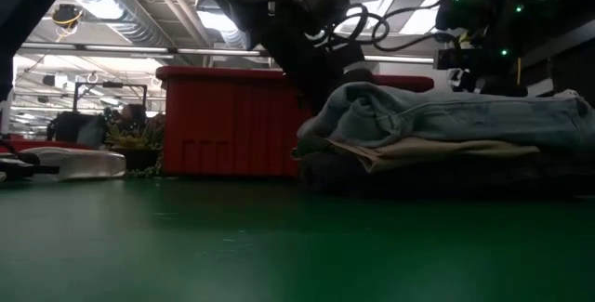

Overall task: Fold Laundry from Bin
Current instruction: Stack the light blue pants on top of the gray shorts

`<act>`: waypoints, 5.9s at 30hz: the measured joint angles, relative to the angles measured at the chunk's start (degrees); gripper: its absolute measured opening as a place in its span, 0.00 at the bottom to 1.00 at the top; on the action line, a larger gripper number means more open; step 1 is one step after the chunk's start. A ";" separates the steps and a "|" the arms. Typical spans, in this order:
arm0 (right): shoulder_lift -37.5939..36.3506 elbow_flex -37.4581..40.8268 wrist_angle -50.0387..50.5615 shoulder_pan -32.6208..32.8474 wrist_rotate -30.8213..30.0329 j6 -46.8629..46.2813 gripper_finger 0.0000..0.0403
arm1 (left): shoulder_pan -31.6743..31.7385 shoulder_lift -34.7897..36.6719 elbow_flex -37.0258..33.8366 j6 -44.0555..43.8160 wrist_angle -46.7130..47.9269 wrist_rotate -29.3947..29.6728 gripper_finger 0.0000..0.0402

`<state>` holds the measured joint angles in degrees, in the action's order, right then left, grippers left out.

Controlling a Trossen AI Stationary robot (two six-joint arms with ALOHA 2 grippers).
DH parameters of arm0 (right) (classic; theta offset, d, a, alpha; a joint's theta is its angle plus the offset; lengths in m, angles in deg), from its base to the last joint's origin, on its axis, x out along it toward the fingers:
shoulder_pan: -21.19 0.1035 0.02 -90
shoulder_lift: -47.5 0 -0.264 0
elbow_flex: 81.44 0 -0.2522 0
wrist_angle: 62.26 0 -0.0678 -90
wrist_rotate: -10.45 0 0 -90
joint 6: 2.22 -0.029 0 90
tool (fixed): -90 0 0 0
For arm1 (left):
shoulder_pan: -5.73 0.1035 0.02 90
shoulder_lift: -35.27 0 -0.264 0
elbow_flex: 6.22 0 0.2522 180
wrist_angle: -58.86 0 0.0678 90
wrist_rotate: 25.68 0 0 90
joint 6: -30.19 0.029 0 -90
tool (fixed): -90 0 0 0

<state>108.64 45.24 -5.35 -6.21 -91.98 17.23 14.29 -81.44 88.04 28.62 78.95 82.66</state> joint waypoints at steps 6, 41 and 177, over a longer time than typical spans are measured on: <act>-1.15 -2.91 3.13 0.00 0.56 0.30 0.48 | -0.02 1.80 0.75 0.31 1.43 0.20 0.26; -2.34 8.06 -7.84 -0.02 -15.54 -4.94 0.48 | 2.45 -2.25 1.40 -5.86 3.22 4.05 0.26; -13.27 -8.27 16.24 23.37 -1.43 -19.43 0.48 | -13.05 8.71 0.29 -14.36 -2.13 -6.80 0.26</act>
<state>95.37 36.96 10.89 17.16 -93.41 -2.20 1.24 -72.73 88.33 14.26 76.82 75.86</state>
